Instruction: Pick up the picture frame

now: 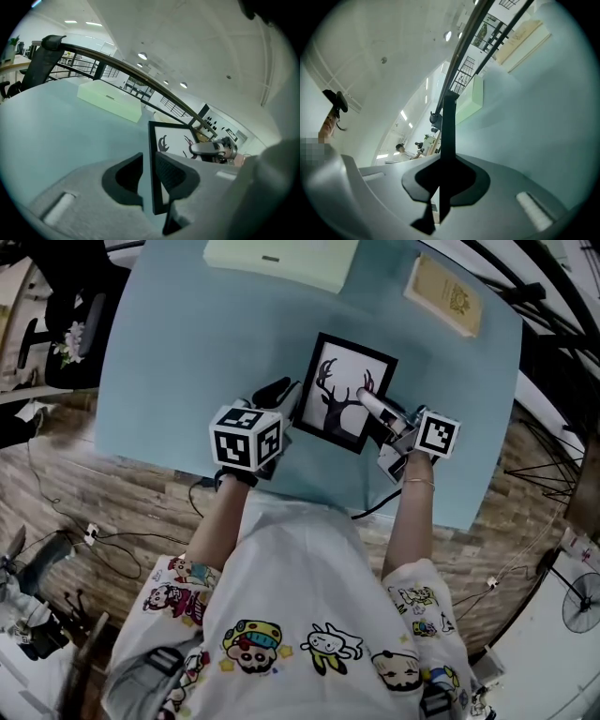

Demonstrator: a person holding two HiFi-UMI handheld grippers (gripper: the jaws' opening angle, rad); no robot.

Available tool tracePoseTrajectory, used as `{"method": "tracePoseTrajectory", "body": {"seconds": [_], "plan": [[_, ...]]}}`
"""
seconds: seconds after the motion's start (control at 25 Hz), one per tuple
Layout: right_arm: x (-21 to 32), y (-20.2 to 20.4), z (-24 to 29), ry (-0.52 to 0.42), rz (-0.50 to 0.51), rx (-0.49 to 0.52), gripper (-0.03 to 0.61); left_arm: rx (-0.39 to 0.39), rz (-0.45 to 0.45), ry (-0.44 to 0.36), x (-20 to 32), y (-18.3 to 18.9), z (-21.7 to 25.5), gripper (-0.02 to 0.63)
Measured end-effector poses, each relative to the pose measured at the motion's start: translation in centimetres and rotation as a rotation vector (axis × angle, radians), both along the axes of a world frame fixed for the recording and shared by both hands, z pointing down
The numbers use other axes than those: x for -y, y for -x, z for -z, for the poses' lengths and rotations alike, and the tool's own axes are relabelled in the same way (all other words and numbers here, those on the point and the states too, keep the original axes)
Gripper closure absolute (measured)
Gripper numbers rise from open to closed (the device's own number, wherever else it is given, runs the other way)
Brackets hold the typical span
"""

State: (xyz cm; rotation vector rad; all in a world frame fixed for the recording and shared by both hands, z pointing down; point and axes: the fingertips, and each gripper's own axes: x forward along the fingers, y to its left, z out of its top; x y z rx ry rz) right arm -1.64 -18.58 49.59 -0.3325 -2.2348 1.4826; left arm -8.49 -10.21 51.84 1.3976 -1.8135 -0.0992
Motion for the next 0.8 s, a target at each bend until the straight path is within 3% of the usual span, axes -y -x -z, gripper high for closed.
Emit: {"method": "tracePoseTrajectory", "body": {"seconds": [0.2, 0.32, 0.8], "plan": [[0.7, -0.9, 2.8, -0.109, -0.047, 0.033, 0.546, 0.074, -0.010, -0.045, 0.0, 0.1, 3.1, 0.532], [1.4, -1.7, 4.6, -0.224, -0.078, 0.040, 0.546, 0.118, -0.020, -0.076, -0.1, -0.1, 5.2, 0.532], [0.8, -4.9, 13.8, -0.549, -0.226, 0.189, 0.546, 0.280, -0.038, -0.208, -1.2, -2.1, 13.5, 0.534]]}}
